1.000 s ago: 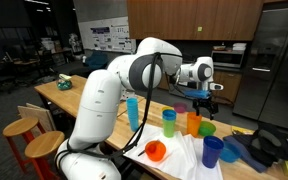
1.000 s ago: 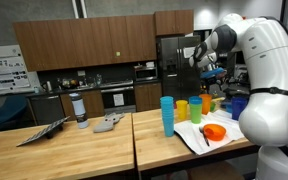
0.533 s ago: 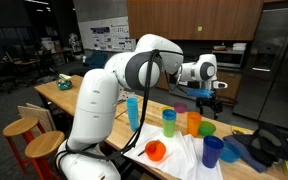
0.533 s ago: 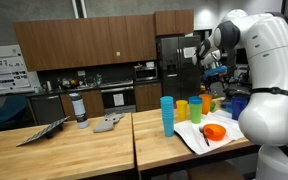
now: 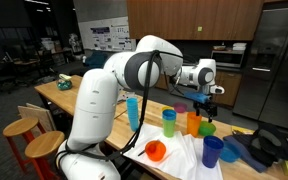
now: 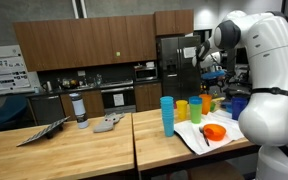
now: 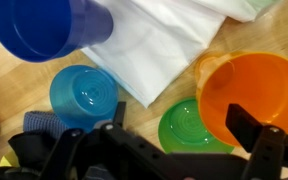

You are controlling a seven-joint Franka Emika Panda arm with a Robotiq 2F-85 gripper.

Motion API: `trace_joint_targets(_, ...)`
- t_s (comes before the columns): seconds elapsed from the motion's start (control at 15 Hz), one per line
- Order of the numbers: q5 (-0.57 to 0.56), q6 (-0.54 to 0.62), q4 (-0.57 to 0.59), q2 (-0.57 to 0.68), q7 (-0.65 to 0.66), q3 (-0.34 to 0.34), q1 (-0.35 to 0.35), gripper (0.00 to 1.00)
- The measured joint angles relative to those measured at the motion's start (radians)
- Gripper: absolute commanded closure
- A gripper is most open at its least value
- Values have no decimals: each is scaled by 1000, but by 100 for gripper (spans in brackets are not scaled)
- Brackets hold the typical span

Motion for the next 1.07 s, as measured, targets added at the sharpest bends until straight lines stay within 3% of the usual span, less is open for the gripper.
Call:
trace_joint_targets(0.33,49,3,-11,-1,17,0,-7,0)
trace_joint_targets(1.07,48,68,-52,-1,45,2,12,0)
